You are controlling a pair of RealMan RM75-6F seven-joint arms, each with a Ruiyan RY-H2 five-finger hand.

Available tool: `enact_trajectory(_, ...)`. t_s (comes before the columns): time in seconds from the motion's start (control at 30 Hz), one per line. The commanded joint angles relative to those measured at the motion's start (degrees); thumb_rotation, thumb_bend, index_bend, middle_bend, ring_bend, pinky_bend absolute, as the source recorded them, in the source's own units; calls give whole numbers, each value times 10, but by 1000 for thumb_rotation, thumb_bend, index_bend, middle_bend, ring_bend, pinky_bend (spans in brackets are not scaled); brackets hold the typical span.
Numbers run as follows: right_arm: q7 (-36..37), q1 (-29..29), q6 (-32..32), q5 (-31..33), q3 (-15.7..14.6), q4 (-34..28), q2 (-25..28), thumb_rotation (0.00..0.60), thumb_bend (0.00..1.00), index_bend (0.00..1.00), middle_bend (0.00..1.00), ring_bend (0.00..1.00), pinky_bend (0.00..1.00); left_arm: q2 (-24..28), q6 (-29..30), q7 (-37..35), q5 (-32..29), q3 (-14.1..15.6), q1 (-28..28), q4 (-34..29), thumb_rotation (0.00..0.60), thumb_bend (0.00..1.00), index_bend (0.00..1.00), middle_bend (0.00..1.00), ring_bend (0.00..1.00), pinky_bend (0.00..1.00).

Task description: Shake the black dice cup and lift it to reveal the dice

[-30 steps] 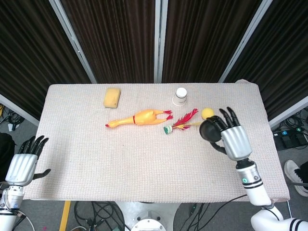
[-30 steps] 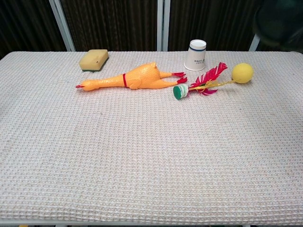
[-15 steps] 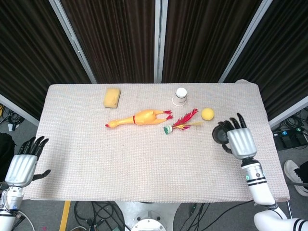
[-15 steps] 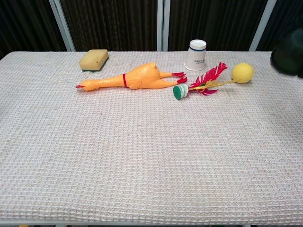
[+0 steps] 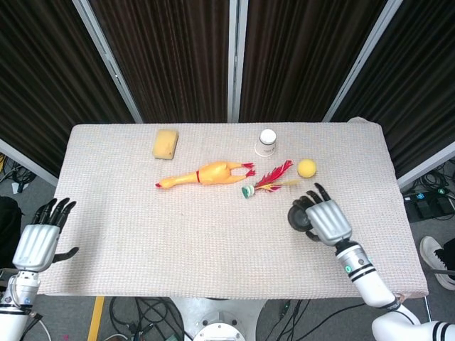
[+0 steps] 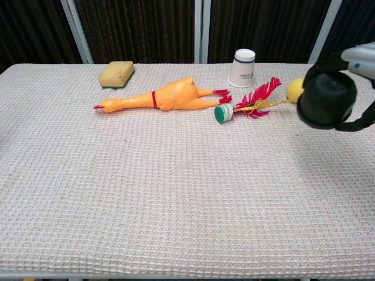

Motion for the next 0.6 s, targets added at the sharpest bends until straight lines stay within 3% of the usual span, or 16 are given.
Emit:
enact_trajectory(0.03,80,21,-29,-105,-29,-12,-21,600,186,308,459,146,0,-1,-2,3,-1,0,-2,-2,600,116,81,56,0,109)
enact_trajectory(0.13,87,14,-8,-81,-11,26,-19,600,185,303,454,141,0,-1,-3,3,-3,-1,-2,-2,600,117,81,56,0,109)
enact_trajectory(0.33,132,-14,13,64,49,168,1,600,186,300,453,138,0,0,-2,-5,-2,4,1,2,600,116,81,56,0,109)
enact_trajectory(0.4,159,-19,1,100,62,191,7,600,188,299,453,137,0,1,-1,-7,0,5,2,3,600,117,81,56,0,109)
enact_trajectory(0.47,191,-20,-11,101,65,185,16,600,189,299,452,135,0,2,1,-7,1,5,2,3,600,117,81,56,0,109)
enact_trajectory(0.6,208,-1,-35,39,41,137,-5,600,187,299,451,133,0,2,4,-6,2,5,4,2,600,117,81,56,0,108)
